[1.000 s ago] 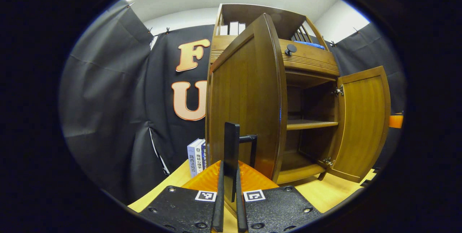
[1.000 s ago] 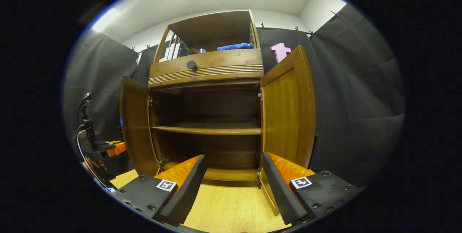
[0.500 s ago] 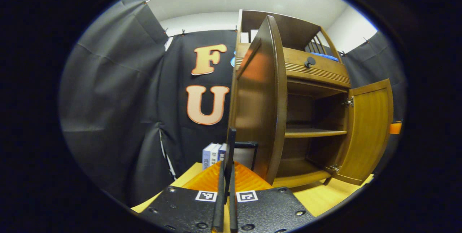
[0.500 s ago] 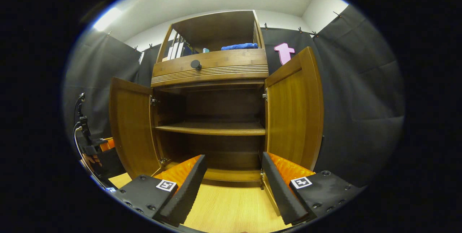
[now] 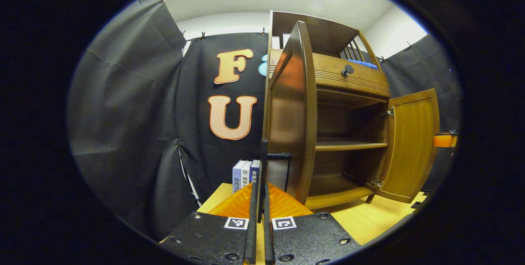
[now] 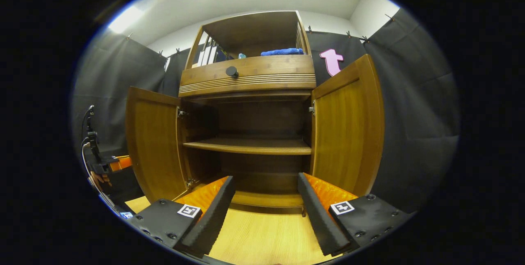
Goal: Open the right door of the double-door shoe cabinet with the right hand, and open the left door with the left hand.
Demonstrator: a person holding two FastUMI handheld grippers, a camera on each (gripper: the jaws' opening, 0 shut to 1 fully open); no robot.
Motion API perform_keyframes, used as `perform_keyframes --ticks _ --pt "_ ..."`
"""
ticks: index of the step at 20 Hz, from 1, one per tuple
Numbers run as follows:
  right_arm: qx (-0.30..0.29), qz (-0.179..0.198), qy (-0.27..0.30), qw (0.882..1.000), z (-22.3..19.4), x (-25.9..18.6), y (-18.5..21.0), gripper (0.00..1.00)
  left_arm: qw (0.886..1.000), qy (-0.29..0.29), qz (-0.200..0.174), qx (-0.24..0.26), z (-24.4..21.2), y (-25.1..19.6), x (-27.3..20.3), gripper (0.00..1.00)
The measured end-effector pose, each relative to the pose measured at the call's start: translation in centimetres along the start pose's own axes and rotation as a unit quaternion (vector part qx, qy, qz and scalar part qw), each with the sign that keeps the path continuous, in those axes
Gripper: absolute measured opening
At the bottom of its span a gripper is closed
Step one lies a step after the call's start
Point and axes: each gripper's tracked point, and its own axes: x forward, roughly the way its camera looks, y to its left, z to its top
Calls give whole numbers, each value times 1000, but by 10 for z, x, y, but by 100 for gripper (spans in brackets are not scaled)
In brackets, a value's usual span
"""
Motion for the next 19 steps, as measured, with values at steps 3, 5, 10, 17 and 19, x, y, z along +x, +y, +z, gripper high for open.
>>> perform_keyframes --ticks 3,5,10,17,19 --pt "2 14 2 1000 -1 4 10 94 1000 -2 11 7 8 0 -21 0" --pt "3 24 6 1000 -4 7 17 98 1000 -9 20 7 19 -2 -34 4" --pt "7 38 13 999 -8 11 25 100 999 -38 -13 -5 56 -53 -59 0" --pt "5 30 1 1000 -4 1 11 100 992 -61 -103 -51 92 -162 -59 11" --pt "7 21 -2 1000 -2 -5 3 100 990 -57 -117 -59 95 -186 -50 0"
